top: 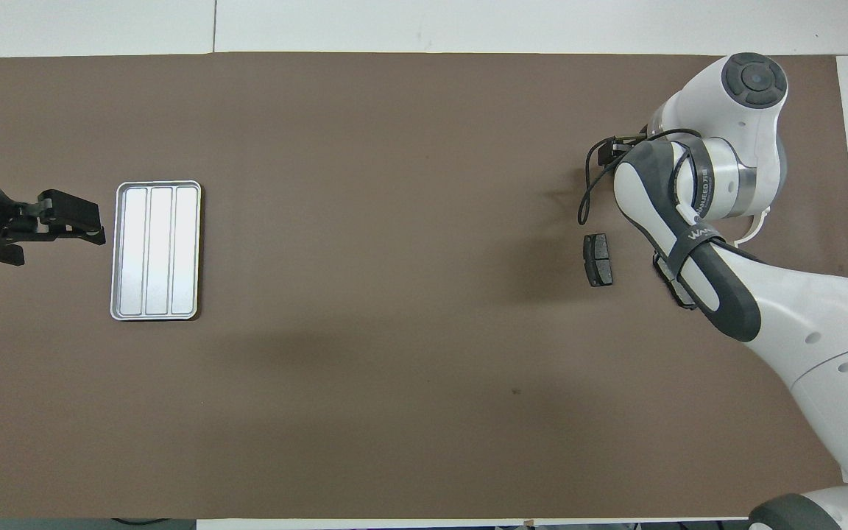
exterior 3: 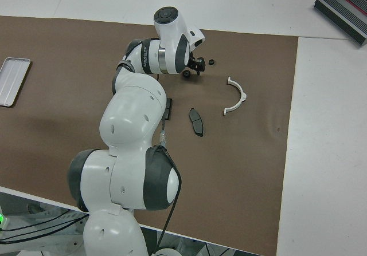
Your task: Pick bearing gear from pile to tray
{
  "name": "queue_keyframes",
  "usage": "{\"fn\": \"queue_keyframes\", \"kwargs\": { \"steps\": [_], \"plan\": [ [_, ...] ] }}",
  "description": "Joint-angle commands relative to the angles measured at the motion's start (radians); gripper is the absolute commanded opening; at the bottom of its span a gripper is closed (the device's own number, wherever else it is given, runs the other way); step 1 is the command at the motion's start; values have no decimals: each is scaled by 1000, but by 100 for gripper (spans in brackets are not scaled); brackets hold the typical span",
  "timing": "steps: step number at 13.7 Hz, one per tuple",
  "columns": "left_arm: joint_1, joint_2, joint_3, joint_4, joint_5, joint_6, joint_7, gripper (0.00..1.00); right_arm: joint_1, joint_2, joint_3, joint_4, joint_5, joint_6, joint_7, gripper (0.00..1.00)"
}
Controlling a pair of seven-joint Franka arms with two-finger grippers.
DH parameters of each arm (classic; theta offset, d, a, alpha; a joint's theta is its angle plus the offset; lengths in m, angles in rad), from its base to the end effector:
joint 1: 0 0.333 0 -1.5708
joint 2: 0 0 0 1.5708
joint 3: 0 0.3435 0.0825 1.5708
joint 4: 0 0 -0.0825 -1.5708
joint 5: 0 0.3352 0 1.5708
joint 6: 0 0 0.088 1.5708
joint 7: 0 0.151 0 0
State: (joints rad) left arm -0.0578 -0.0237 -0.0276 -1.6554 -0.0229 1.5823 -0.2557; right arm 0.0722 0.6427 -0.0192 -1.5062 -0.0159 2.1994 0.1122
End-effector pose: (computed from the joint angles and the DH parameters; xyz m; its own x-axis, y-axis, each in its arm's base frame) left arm 0.4923 -0.0457 0.5852 0.9840 0.1698 -0.0534 0.1705 -0.9853 0.0090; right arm 0.6922 0.0379 0.2982 0.9976 -0.0455 0.0529 -0.0465 -0.9987 0.0190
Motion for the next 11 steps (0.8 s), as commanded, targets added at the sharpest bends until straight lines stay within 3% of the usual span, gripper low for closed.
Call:
{"fn": "queue_keyframes", "kwargs": {
  "steps": [1,9,11],
  "plan": [
    [-5,-24,6,-23,-14,-1,1,100,-9,11,8,23,14,-27,6,88],
    [-5,-24,6,-23,-14,-1,1,100,-2,11,8,-2,13,-23,7,88],
    [-5,-24,6,-23,-14,-1,1,100,-2,11,8,-9,11,-9,6,79]
  ]
}}
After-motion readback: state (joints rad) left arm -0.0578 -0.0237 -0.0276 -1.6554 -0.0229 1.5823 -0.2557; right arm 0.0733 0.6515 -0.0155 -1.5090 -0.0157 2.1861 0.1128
